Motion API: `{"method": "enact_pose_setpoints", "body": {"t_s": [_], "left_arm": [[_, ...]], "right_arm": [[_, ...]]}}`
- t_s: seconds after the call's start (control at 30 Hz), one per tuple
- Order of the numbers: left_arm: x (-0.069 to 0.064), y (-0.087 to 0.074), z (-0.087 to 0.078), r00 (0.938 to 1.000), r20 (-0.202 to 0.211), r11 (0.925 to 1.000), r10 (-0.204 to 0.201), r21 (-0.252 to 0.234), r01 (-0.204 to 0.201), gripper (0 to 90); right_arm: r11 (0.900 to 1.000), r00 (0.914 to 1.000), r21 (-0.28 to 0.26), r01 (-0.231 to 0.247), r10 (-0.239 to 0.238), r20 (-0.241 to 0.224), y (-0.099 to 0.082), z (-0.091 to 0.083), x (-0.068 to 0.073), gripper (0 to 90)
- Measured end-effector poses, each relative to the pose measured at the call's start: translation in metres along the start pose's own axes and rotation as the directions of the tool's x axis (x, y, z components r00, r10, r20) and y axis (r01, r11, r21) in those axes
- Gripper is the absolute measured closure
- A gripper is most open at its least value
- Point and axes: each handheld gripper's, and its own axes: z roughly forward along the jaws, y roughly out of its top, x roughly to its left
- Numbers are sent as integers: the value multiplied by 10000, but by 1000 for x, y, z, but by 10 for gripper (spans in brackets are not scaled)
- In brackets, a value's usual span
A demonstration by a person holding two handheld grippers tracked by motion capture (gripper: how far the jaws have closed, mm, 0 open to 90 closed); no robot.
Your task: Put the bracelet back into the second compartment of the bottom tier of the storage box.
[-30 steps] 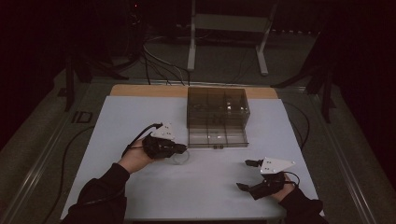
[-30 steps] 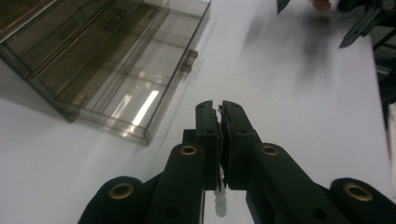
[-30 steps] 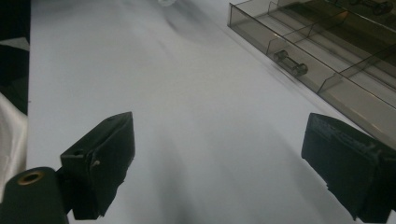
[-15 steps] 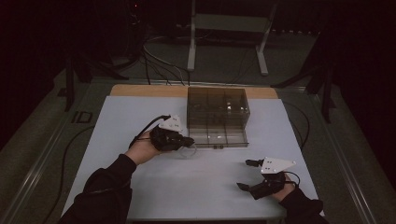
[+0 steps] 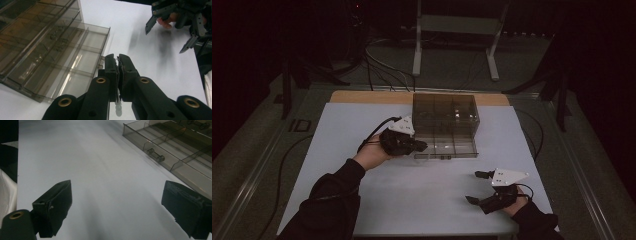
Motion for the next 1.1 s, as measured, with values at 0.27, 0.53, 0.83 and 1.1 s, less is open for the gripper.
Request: {"method": "enact_pose_setpoints", "body": {"t_s": [0.27, 0.53, 0.83, 1.1], "left_arm": [[6, 14, 6, 9999, 161, 9999, 35, -163, -32, 871], [13, 26, 13, 9999, 102, 9992, 105, -395, -101, 871], [23, 36, 21, 10000, 39, 9975, -56, -706, 58, 871], [29, 42, 28, 9999, -68, 9965, -112, -834, 106, 871]], "right_arm": [[10000, 10000, -16, -22, 22, -1, 0, 0, 0, 97], [10000, 10000, -35, 40, -39, 38, 1, -1, 1, 97], [10000, 10000, -10, 31, -31, 4, 0, -1, 1, 97], [10000, 10000, -7, 19, -19, -9, 0, -1, 1, 97]]}}
